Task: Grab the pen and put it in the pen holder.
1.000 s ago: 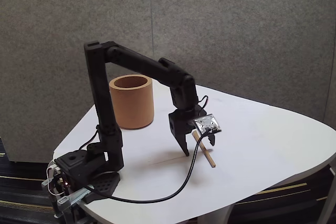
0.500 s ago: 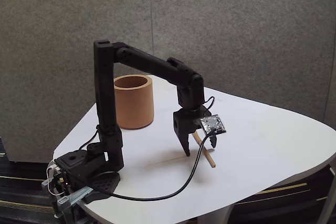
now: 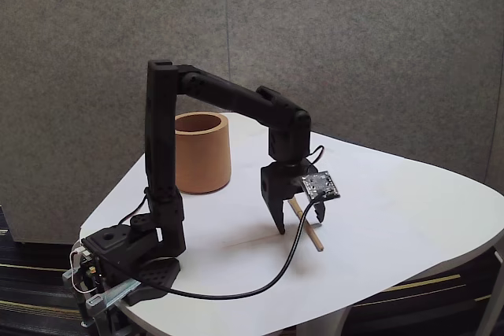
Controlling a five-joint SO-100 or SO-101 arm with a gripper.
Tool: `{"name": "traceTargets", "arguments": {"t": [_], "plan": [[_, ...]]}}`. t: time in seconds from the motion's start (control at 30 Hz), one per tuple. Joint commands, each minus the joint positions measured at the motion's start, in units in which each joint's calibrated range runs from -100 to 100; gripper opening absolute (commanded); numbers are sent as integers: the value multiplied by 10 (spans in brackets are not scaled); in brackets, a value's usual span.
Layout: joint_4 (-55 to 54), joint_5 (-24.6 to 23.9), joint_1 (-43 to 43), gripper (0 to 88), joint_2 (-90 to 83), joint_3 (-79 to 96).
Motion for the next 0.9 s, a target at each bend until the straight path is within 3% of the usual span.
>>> {"name": "traceTargets", "arguments": {"t": [0.0, 0.8, 0.87], "plan": [[26, -2, -2, 345, 14, 2], [96, -2, 3, 343, 72, -87], [96, -2, 3, 311, 72, -87]]}}
